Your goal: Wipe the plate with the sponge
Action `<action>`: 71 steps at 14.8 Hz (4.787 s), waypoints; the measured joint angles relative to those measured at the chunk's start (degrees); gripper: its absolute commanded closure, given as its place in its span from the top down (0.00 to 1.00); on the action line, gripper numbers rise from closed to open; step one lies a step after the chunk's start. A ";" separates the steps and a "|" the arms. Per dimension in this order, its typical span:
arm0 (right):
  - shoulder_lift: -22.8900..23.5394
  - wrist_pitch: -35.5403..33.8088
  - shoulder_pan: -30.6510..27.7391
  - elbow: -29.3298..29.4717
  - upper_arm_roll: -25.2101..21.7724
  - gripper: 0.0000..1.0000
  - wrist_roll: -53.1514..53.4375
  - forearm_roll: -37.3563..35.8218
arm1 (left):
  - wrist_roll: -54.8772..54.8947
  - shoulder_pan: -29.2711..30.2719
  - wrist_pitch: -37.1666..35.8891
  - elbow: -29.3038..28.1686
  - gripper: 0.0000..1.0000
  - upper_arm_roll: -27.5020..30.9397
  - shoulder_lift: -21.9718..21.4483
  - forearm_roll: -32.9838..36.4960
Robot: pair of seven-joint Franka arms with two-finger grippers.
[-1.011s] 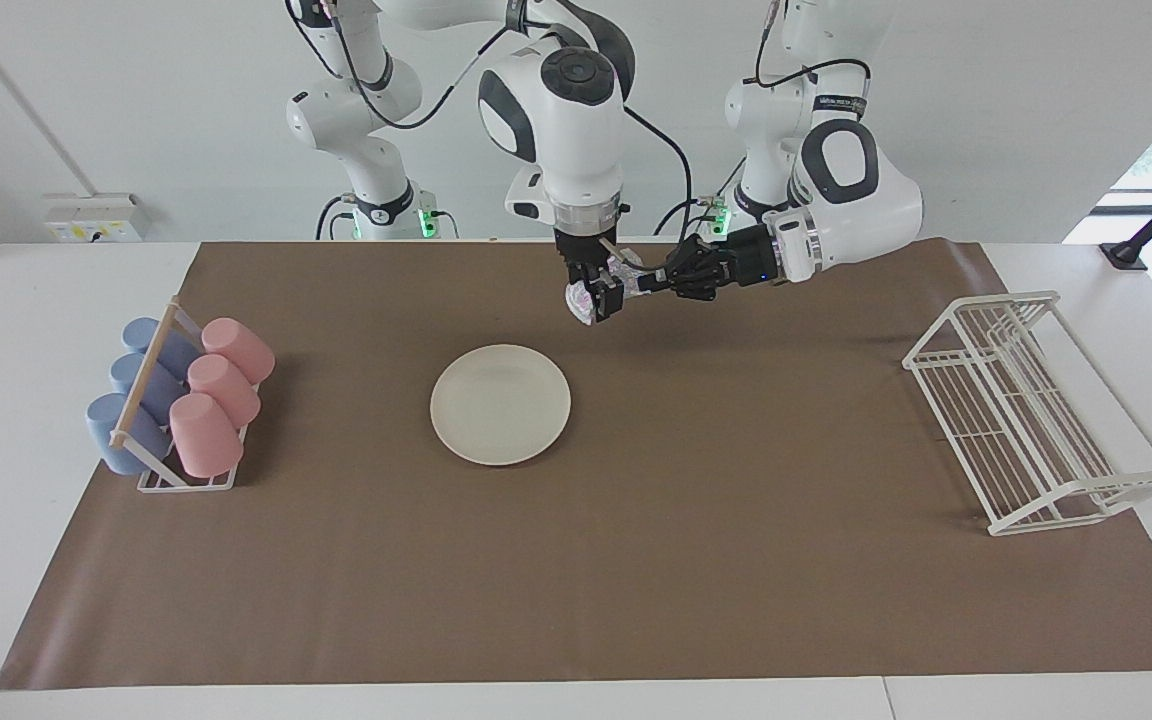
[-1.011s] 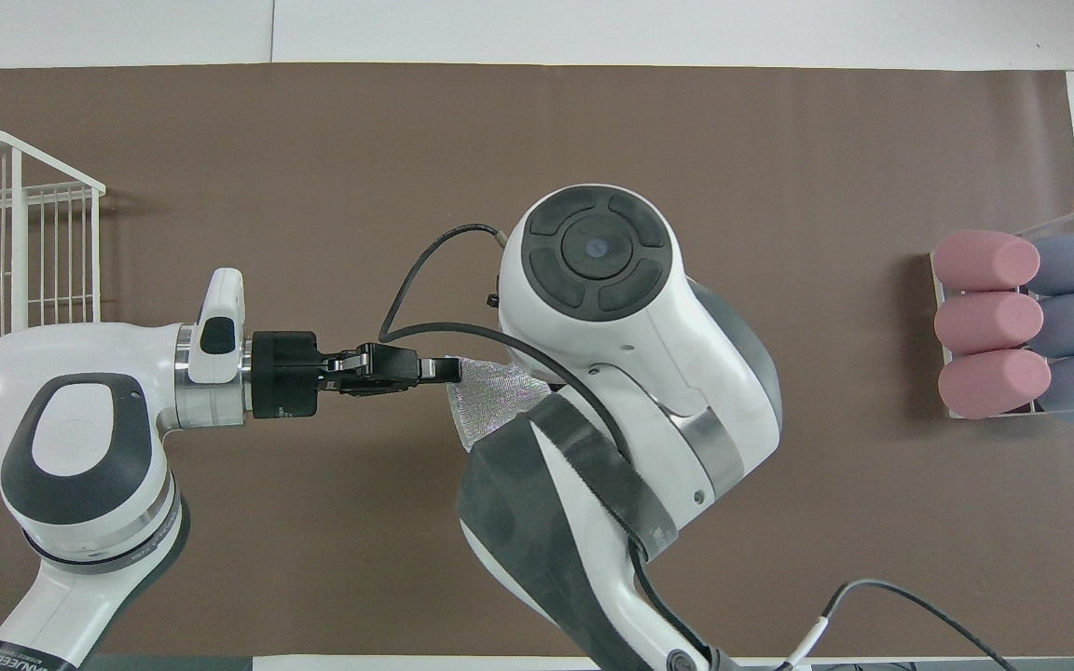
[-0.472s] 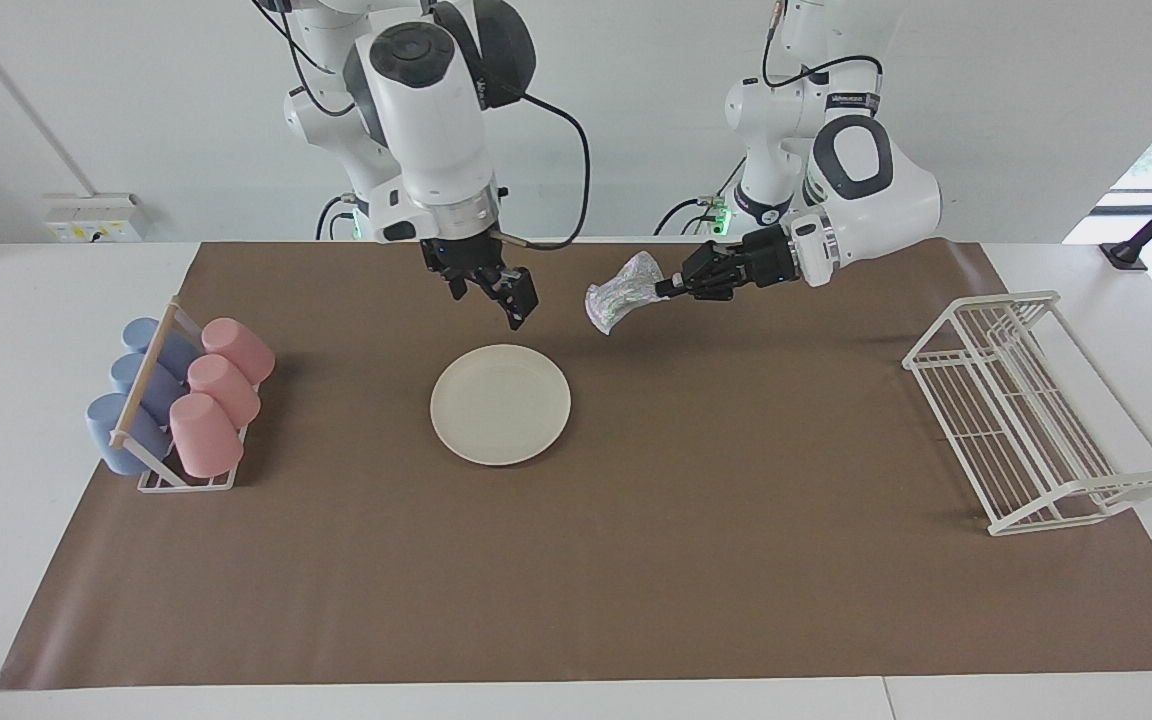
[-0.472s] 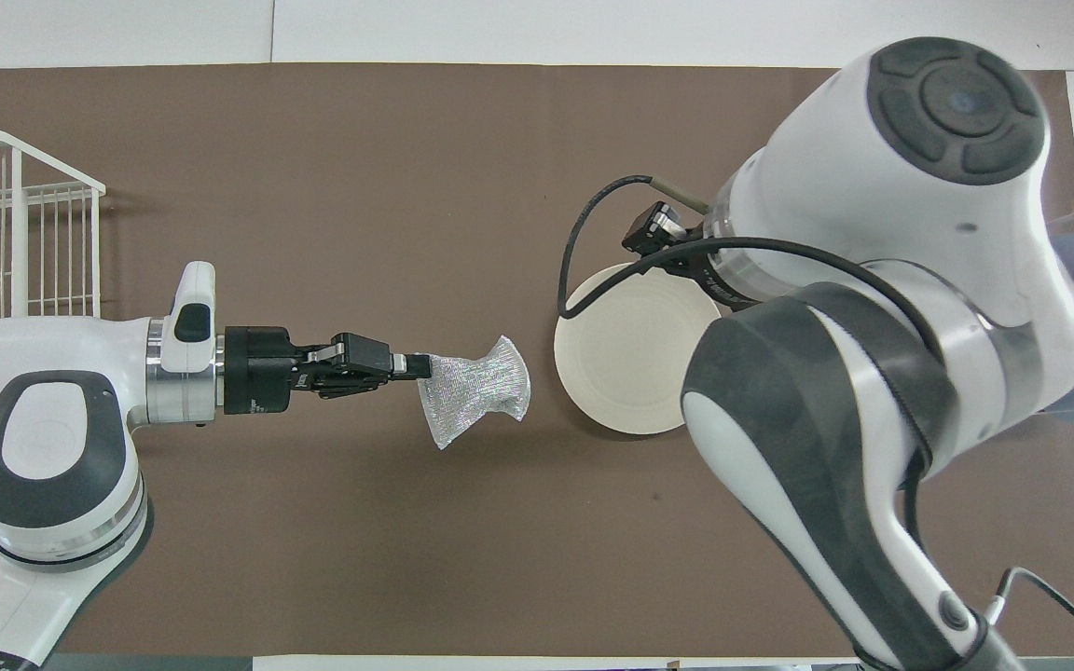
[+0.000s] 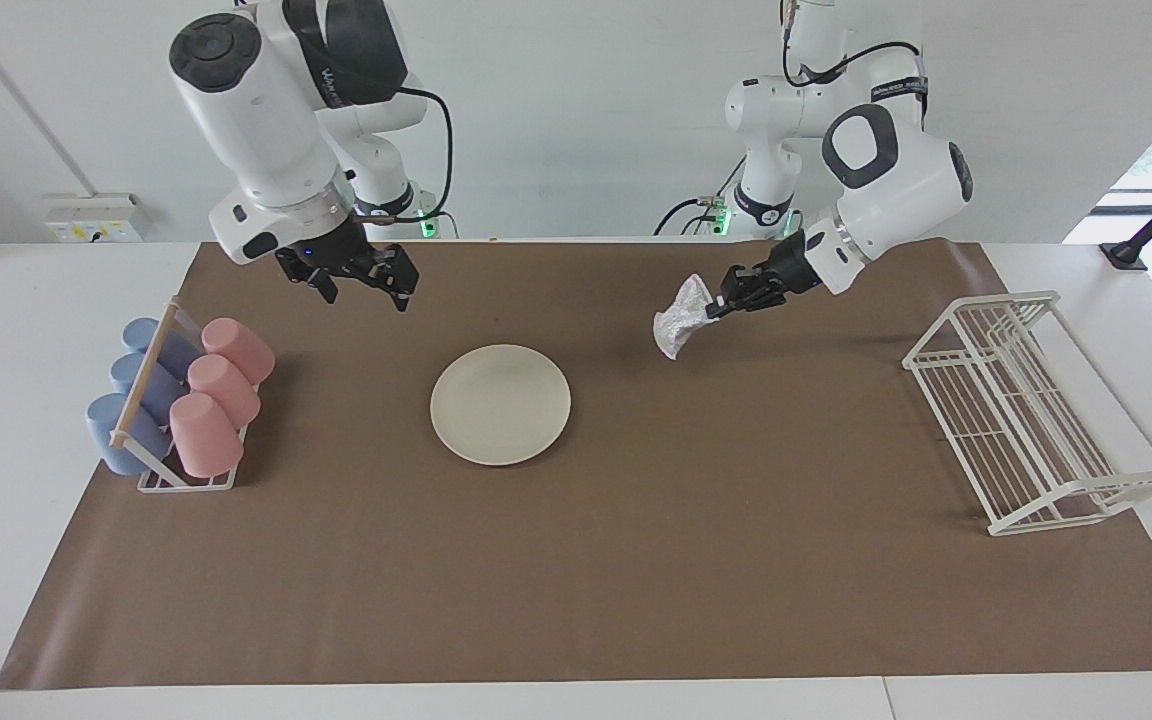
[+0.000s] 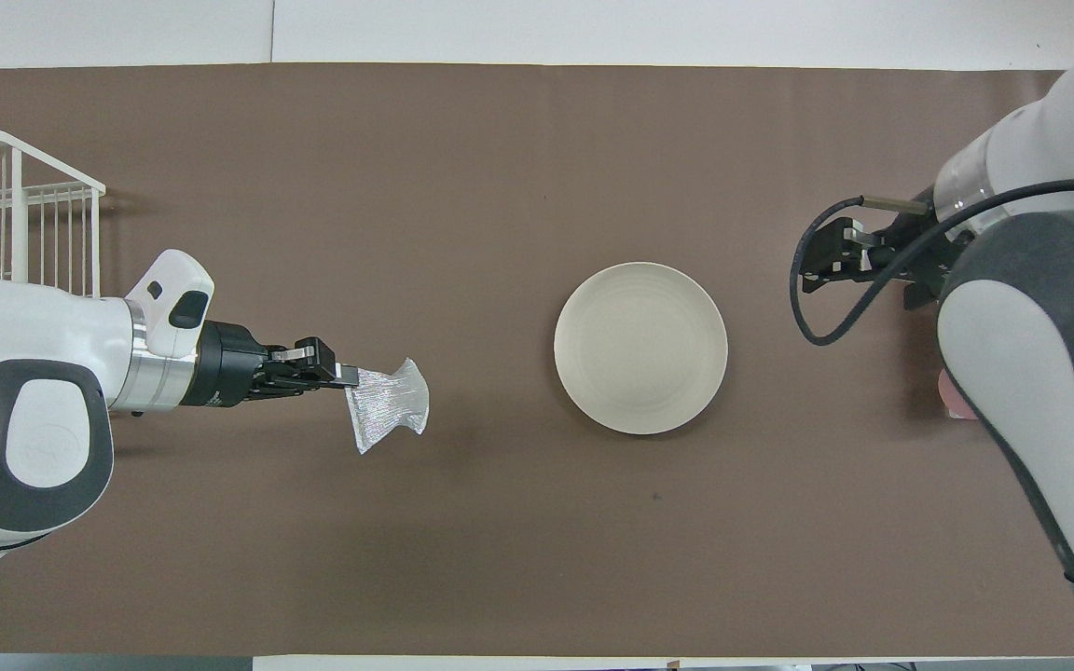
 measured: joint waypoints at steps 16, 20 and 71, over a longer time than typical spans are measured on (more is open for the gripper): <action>-1.23 0.29 -8.43 0.01 0.01 1.00 -13.70 -1.84 | -19.31 -5.30 -19.58 13.98 0.00 -1.09 5.08 60.22; -1.22 0.25 -8.92 1.68 0.16 1.00 -13.87 -1.86 | -20.43 -9.27 -30.38 19.72 0.00 -1.24 8.82 71.50; -6.12 2.57 -10.40 -4.10 0.16 1.00 -17.01 -2.40 | -25.45 1.89 -19.71 39.88 1.00 0.42 23.83 71.51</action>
